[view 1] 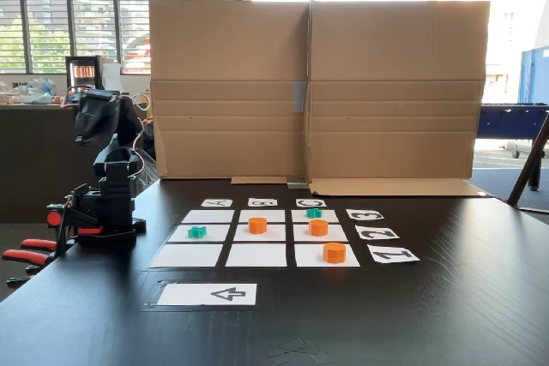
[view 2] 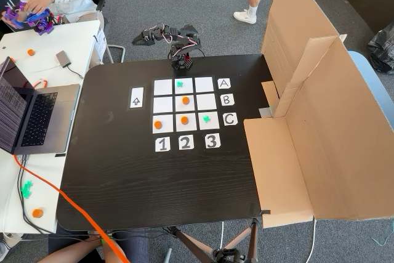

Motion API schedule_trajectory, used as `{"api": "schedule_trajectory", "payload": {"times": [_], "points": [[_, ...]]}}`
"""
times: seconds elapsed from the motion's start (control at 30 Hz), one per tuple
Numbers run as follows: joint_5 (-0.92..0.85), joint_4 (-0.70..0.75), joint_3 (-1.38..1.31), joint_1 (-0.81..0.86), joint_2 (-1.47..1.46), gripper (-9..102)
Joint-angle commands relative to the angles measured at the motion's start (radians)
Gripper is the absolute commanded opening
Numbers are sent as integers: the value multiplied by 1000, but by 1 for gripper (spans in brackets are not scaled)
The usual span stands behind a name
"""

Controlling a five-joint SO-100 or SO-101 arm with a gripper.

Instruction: Pick up the round, orange token and place it in the grid on square B2.

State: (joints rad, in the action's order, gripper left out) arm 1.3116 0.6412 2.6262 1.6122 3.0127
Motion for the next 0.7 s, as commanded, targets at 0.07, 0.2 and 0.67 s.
{"api": "schedule_trajectory", "payload": {"times": [0.07,0.2,0.67], "points": [[-6,-41,325,155,250,-1],[-28,2,433,195,314,-1],[-28,55,433,201,314,-1]]}}
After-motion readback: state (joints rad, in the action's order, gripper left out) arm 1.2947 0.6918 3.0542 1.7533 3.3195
